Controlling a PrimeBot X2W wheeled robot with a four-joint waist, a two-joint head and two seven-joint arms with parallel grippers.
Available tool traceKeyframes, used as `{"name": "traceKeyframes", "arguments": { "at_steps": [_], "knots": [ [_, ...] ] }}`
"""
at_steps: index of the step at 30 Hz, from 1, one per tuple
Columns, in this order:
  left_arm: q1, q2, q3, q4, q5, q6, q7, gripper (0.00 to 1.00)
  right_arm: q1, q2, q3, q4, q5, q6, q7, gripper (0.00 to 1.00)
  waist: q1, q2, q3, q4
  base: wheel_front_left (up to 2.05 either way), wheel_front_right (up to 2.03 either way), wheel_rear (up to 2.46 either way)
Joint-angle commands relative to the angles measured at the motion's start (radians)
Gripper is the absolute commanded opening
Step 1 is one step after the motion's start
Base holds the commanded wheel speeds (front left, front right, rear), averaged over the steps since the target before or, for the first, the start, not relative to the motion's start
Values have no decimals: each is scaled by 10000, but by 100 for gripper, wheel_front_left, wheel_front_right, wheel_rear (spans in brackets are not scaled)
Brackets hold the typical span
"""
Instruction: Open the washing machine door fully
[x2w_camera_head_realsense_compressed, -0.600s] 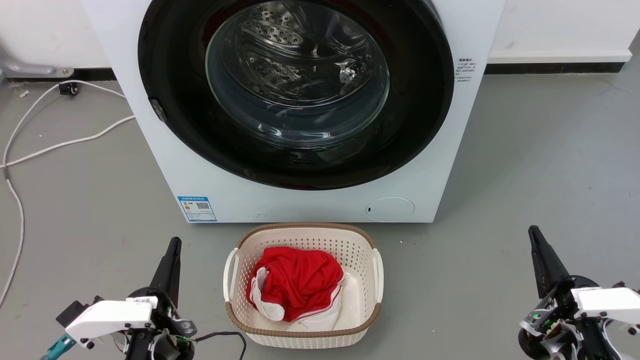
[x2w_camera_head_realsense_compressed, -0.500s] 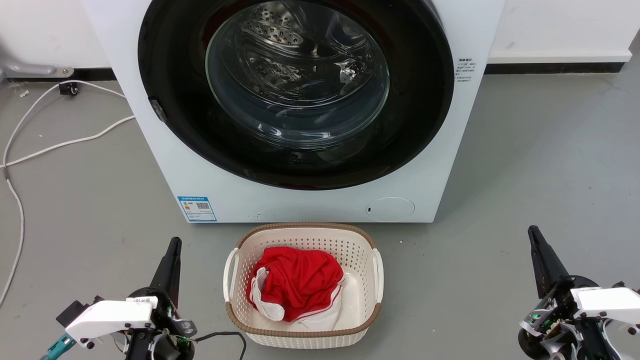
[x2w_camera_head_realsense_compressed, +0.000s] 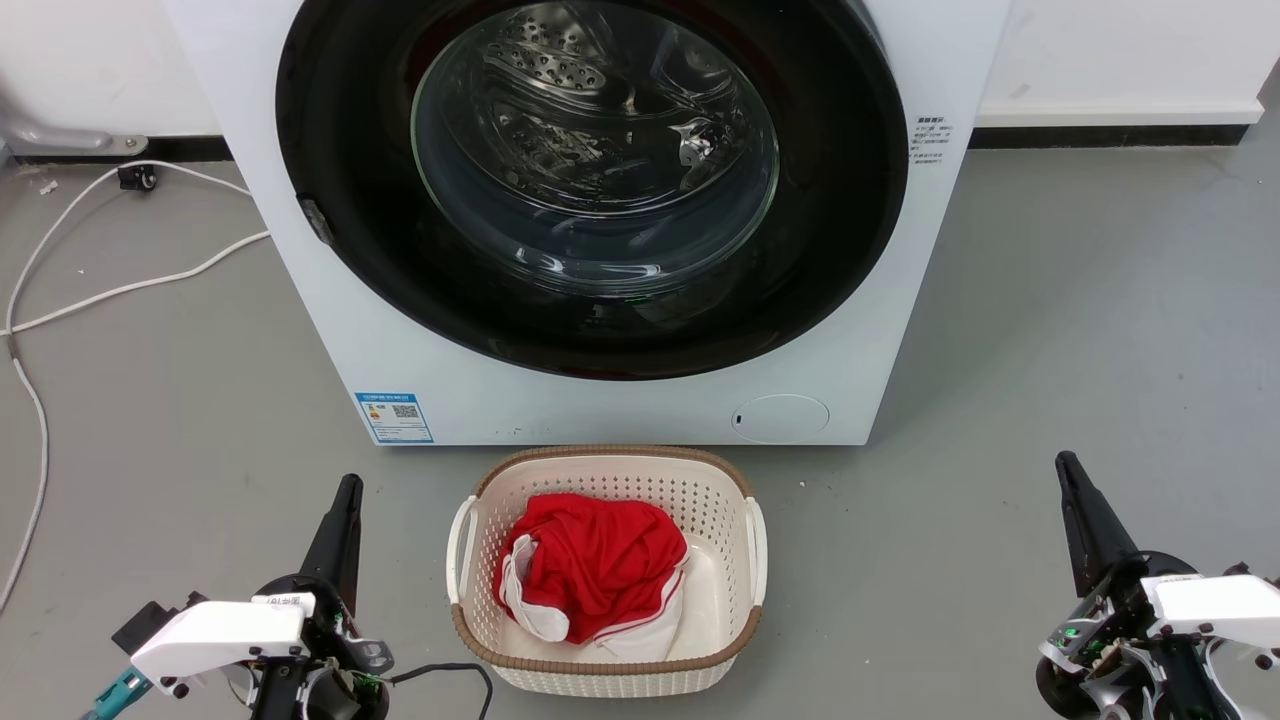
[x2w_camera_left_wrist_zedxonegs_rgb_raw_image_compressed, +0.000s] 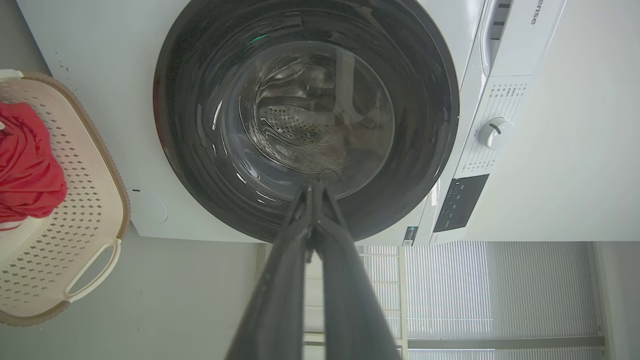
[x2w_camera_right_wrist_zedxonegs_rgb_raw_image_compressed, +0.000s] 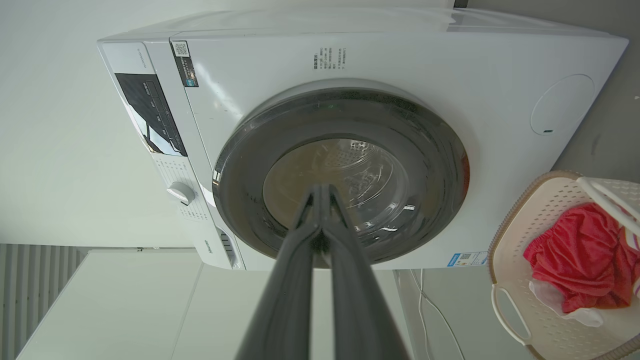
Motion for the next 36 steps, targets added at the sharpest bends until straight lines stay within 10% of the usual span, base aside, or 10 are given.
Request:
{"name": "traceKeyframes", "arguments": {
  "at_steps": [1, 11, 12, 25, 36],
  "knots": [
    [-74, -8, 22, 7, 55, -29, 33, 0, -132, 19, -28, 20, -31, 0, 15, 0, 0, 0, 0, 0, 0, 0, 0],
    [-76, -17, 41, 8, 71, -29, 49, 0, -136, 37, -52, 21, -59, 0, 43, 0, 0, 0, 0, 0, 0, 0, 0],
    [-1, -17, 17, 1, 14, 0, 9, 100, -2, 23, -35, 1, -16, 0, 13, 100, 0, 0, 0, 0, 0, 0, 0],
    [-5, -54, -370, -263, 589, 0, -551, 100, 244, 63, 110, -302, -530, 0, -532, 100, 0, 0, 5, 19, 0, 0, 0],
    [-87, -58, -405, -879, 2935, -4, -1029, 100, 402, 80, 195, -1100, -3224, 0, -1005, 100, 0, 0, 17, 31, 0, 0, 0]
  ]
}}
